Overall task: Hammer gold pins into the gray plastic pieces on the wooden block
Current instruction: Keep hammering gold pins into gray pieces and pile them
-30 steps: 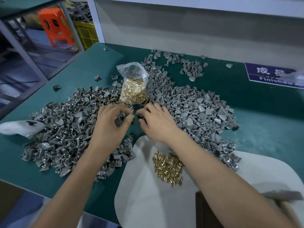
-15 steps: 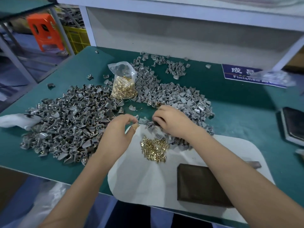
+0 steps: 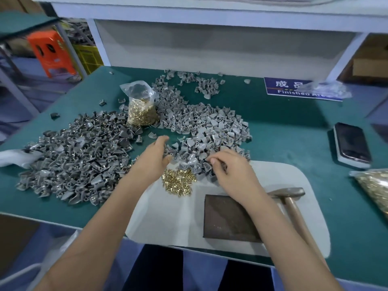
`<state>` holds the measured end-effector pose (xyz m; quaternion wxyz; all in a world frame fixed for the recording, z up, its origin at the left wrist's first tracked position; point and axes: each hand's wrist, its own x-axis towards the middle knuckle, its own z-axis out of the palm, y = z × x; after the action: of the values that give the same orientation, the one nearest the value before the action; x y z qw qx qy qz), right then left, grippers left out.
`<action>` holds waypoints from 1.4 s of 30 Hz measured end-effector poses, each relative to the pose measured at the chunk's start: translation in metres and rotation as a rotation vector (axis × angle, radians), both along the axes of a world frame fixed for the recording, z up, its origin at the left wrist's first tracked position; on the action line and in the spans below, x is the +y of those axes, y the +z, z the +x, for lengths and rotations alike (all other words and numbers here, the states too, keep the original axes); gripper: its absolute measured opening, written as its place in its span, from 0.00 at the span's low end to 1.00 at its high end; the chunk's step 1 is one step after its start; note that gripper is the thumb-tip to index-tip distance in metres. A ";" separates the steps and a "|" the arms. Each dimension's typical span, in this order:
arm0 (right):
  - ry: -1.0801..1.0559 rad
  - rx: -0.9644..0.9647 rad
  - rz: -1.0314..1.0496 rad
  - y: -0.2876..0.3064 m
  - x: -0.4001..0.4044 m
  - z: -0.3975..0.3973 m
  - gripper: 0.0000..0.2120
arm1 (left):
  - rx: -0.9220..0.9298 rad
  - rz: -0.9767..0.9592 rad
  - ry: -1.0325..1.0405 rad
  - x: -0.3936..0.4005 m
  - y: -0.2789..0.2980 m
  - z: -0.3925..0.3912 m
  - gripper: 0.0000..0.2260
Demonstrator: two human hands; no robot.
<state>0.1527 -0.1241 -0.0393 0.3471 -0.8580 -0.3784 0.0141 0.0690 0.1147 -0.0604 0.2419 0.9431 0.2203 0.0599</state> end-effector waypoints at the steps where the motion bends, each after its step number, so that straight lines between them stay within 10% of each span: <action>1: -0.006 -0.025 0.004 0.000 -0.001 -0.001 0.11 | 0.005 -0.004 -0.017 -0.002 -0.001 0.001 0.27; 23: 0.011 -0.172 -0.069 0.002 0.002 -0.010 0.09 | 0.097 -0.082 -0.013 0.016 0.000 0.042 0.25; 28: -0.271 -0.246 -0.104 -0.001 0.005 -0.004 0.16 | 0.043 -0.177 -0.185 -0.004 -0.008 0.037 0.25; 35: -0.452 0.253 -0.357 -0.012 0.009 0.014 0.35 | -0.047 -0.153 -0.191 -0.015 -0.019 0.030 0.25; 42: -0.264 0.279 -0.342 -0.013 0.015 0.017 0.34 | -0.216 -0.454 -0.118 -0.020 -0.017 0.021 0.23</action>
<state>0.1700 -0.1093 -0.0524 0.2448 -0.9359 -0.2038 0.1507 0.0903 0.0943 -0.0770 0.4726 0.8640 0.1458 0.0949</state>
